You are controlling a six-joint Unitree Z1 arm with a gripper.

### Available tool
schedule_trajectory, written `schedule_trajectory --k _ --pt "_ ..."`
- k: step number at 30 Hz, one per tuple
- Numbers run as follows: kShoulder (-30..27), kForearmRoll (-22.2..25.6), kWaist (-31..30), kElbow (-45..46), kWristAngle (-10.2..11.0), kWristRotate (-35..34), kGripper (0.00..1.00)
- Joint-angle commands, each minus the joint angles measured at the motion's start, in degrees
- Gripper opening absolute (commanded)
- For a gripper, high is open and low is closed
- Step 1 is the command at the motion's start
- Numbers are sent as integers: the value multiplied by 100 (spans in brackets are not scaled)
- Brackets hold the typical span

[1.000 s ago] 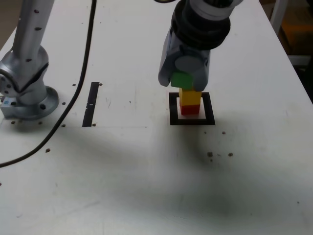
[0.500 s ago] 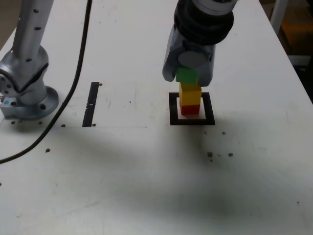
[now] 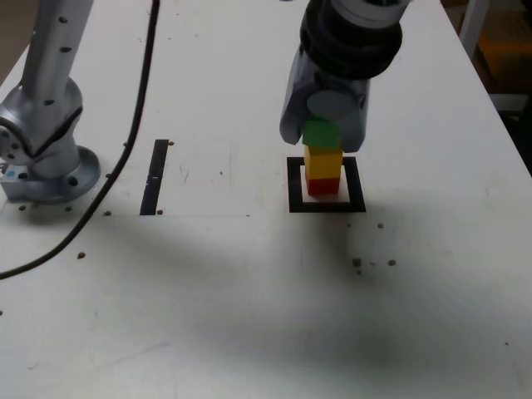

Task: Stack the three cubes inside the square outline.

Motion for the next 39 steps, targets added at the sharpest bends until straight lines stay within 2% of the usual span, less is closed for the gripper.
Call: schedule_trajectory --k 1,5,7,9,11,13,18,22,29,34,39 --pt "20 19 34 18 -6 19 32" --pt "43 9 71 59 -67 53 43" --pt "51 6 93 73 -119 75 57" --pt "61 9 111 52 -136 104 79" --pt "67 20 129 24 -129 130 93" --pt "66 28 143 -12 -133 142 99" --pt "27 72 137 -139 -120 133 100" --pt "-259 325 56 -171 14 -1 100" --pt "-1185 469 -179 146 182 -193 100" --pt "-2014 471 -224 913 164 -241 100" --pt "-3020 431 -209 2176 287 -189 100"
